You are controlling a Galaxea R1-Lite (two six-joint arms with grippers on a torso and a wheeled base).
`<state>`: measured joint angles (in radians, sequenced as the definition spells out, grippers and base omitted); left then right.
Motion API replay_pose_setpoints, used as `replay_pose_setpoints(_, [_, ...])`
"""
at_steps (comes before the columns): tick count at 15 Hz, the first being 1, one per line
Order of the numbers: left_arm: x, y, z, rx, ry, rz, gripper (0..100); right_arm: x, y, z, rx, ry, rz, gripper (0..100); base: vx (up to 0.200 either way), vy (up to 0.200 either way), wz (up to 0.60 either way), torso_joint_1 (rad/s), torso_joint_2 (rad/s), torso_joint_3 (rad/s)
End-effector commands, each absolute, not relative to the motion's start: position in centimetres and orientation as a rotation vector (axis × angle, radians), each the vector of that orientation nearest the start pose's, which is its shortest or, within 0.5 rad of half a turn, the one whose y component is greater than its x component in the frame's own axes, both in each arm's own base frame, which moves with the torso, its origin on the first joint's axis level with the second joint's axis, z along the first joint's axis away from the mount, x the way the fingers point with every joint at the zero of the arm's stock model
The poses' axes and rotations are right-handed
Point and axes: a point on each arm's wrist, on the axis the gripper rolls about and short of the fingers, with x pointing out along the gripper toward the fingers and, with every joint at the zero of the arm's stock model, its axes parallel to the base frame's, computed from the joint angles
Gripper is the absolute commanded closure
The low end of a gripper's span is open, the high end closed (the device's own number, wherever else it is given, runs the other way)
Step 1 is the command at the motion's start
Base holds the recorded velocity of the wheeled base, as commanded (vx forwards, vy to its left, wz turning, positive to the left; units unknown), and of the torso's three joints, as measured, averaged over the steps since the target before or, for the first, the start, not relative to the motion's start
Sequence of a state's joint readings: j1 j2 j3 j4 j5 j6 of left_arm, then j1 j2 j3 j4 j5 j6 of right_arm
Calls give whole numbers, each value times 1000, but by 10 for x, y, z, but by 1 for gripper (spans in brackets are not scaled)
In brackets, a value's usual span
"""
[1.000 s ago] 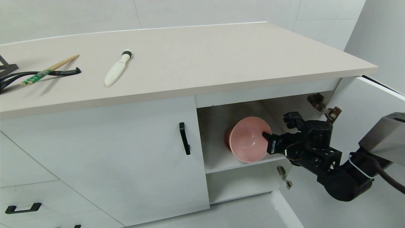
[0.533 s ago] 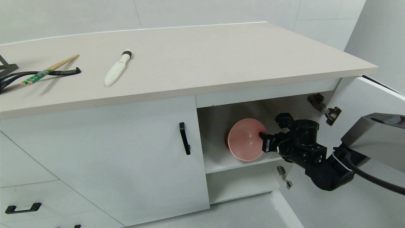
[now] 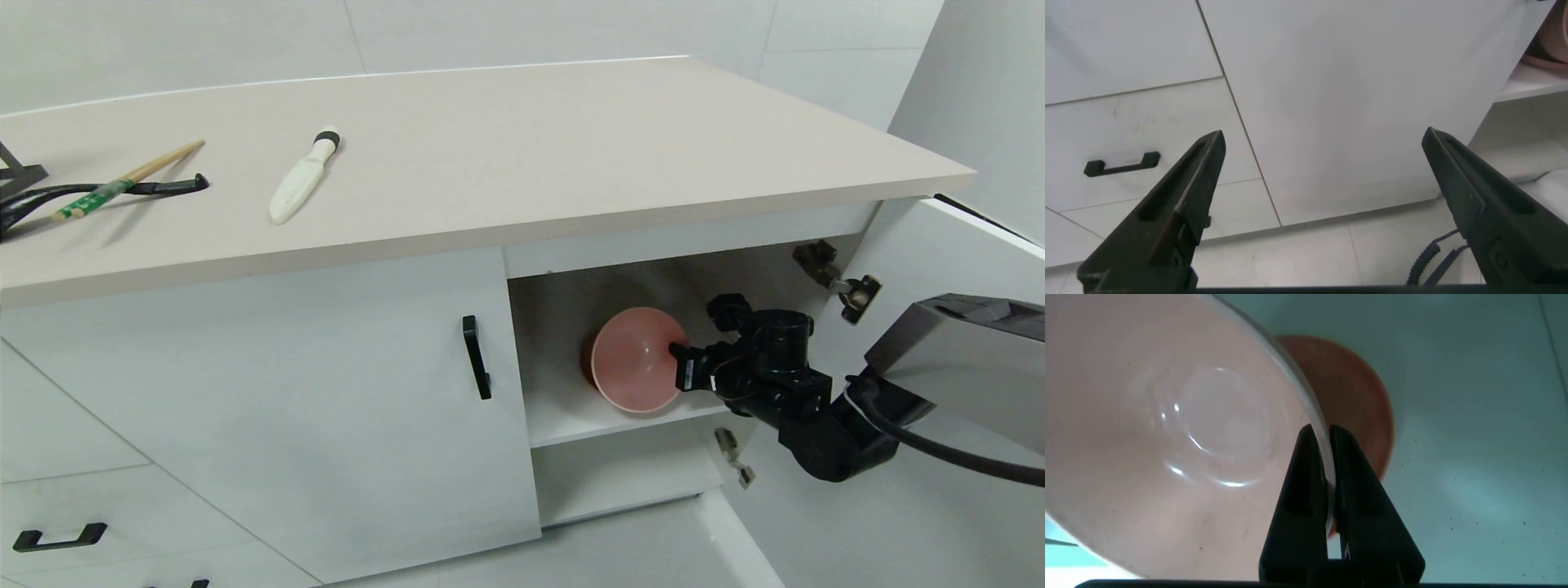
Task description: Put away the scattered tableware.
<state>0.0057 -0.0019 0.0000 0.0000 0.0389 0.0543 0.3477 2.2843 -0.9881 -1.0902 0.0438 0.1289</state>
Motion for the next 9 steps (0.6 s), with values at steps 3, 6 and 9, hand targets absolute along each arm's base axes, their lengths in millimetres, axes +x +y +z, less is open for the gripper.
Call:
replay_pose_setpoints(3, [-23,1,75,52,1,44,0,391,143,57,95,229,374,100,0,0,0,0,0,0])
replay_pose_setpoints(6, [-23,1,75,52,1,44,0,391,143,57,98,221,372,100,0,0,0,0,0,0])
replay_pose_setpoints(9, [-23,1,75,52,1,44,0,391,143,56,97,224,370,0,0,0,0,0,0,0])
